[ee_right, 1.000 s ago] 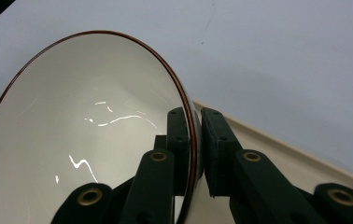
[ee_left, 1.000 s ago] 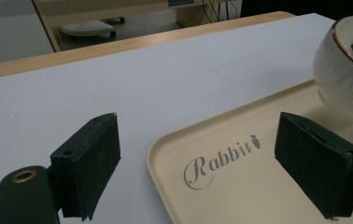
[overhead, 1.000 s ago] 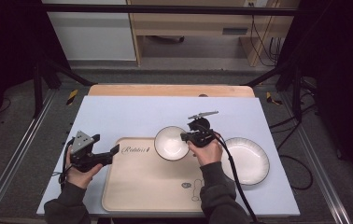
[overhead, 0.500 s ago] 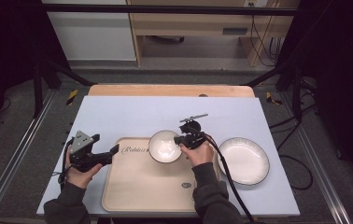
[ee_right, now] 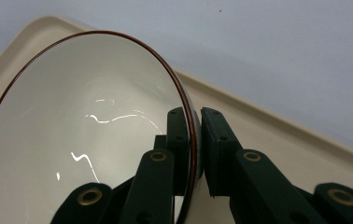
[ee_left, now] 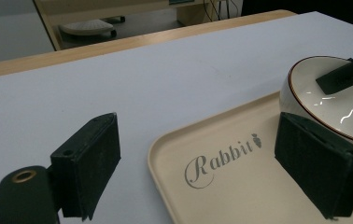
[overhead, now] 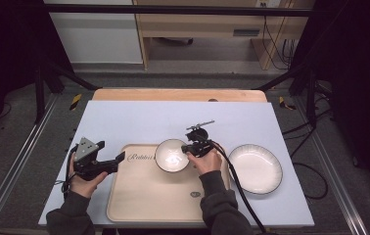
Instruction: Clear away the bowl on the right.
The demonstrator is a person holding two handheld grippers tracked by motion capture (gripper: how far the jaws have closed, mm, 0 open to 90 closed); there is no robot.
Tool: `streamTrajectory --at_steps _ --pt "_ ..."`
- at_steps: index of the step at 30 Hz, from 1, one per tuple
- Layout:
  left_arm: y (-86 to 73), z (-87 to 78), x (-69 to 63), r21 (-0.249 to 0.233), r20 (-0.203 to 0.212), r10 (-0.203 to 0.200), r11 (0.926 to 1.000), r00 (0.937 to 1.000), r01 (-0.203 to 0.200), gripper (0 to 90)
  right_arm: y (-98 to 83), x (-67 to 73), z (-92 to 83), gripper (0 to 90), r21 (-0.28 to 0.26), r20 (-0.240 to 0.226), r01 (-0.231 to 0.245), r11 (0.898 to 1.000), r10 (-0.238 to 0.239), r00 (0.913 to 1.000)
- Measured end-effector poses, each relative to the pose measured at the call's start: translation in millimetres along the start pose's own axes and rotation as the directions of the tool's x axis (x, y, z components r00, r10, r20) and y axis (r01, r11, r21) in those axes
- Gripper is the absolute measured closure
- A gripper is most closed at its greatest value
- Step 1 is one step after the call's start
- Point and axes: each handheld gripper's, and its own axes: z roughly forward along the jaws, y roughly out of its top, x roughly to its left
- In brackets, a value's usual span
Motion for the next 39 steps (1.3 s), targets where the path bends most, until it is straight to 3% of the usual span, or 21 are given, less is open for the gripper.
streamTrajectory --at_steps 13,27,32,39 --pt "-0.5 0.6 0.2 0.002 -0.001 0.0 1.0 1.0 0.0 13.9 -2.7 -5.2 4.9 82.4 -0.004 -0.008 -0.025 1.0 0.025 0.9997" --pt "-0.7 0.6 0.3 0.003 -0.003 0.0 1.0 1.0 0.0 14.0 -4.6 -6.9 7.0 81.1 -0.028 -0.006 0.006 1.0 -0.006 1.0" --pt "-0.6 0.6 0.1 0.003 -0.002 -0.001 1.0 1.0 0.001 14.0 -5.5 -7.0 -1.2 71.3 -0.069 0.019 0.048 0.996 -0.047 0.9987" --pt "-0.6 0.4 0.4 0.001 -0.003 -0.002 1.0 1.0 0.002 13.9 -4.9 -6.1 -17.8 48.5 -0.155 0.039 0.107 0.982 -0.102 0.994"
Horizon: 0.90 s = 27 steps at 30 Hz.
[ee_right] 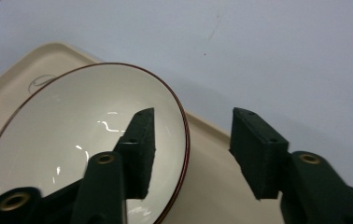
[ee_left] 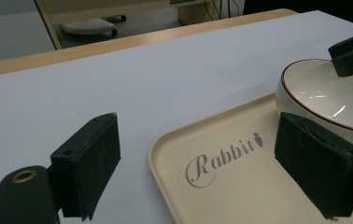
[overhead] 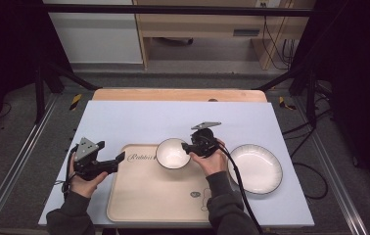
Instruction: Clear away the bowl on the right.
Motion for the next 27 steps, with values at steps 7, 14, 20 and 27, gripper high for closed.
streamTrajectory --at_steps 7,14,20,27 --pt "-0.1 0.0 0.1 0.0 0.0 -0.001 1.0 1.0 0.001 13.9 2.6 1.8 -15.3 28.2 -0.07 0.012 0.008 0.997 -0.007 0.9999" --pt "0.2 -0.4 0.3 -0.005 0.0 -0.003 1.0 1.0 0.003 13.9 2.3 -1.2 -36.1 18.5 -0.143 0.029 0.026 0.989 -0.022 0.9993" --pt "0.3 -1.1 1.9 -0.004 0.001 -0.007 1.0 1.0 0.007 13.7 -3.0 -7.2 -50.1 17.3 -0.191 0.03 0.027 0.981 -0.022 0.9993" --pt "-0.4 0.6 1.8 0.009 0.005 0.0 1.0 1.0 0.0 13.4 -15.2 -17.5 -69.0 16.7 -0.256 0.038 0.026 0.966 -0.016 0.9992"
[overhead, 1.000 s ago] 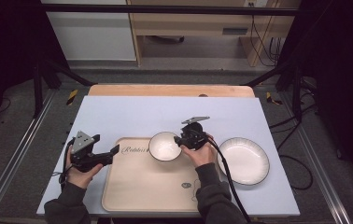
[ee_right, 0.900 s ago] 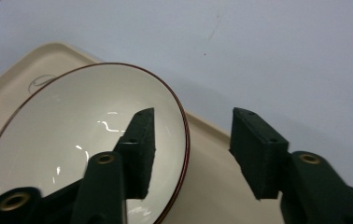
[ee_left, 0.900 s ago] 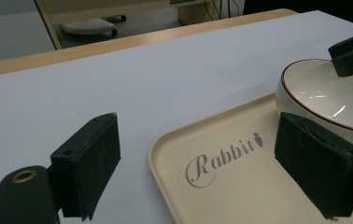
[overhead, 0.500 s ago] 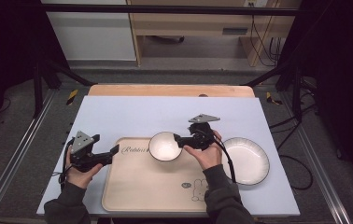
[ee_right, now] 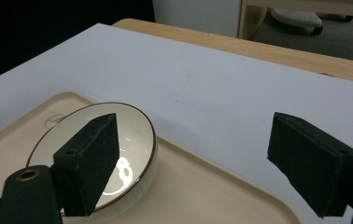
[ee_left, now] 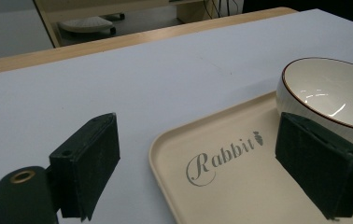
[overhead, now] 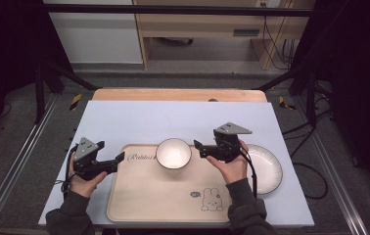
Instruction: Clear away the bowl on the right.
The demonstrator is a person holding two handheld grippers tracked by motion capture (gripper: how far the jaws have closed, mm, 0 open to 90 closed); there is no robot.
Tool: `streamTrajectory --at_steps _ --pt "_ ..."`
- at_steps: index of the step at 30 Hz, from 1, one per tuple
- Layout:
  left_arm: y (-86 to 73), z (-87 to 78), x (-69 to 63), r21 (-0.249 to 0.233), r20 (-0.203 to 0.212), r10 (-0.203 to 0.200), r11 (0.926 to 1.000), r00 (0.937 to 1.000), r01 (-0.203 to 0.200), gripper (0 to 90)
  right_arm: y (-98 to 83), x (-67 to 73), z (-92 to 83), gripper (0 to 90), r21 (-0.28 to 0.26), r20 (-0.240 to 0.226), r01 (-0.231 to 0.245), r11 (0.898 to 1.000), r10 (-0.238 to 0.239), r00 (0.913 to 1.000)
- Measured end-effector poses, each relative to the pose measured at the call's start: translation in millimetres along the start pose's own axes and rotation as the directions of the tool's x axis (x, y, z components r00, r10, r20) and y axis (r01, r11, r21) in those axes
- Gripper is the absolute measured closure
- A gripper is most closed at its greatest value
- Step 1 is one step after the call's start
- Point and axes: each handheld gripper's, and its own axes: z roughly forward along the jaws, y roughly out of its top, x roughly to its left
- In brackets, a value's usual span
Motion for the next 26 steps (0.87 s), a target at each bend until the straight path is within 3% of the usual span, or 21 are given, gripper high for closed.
streamTrajectory --at_steps 17,26 --pt "-3.6 3.1 0.7 0.024 0.007 0.006 0.9997 1.0 -0.006 12.1 -30.5 -23.4 -37.7 15.0 -0.049 0.047 0.009 0.999 -0.007 0.9988" --pt "-7.1 3.4 1.8 0.028 0.0 0.01 0.9996 1.0 -0.01 11.8 -42.9 -32.1 -46.2 14.8 -0.048 0.073 0.007 0.999 -0.003 0.9974"
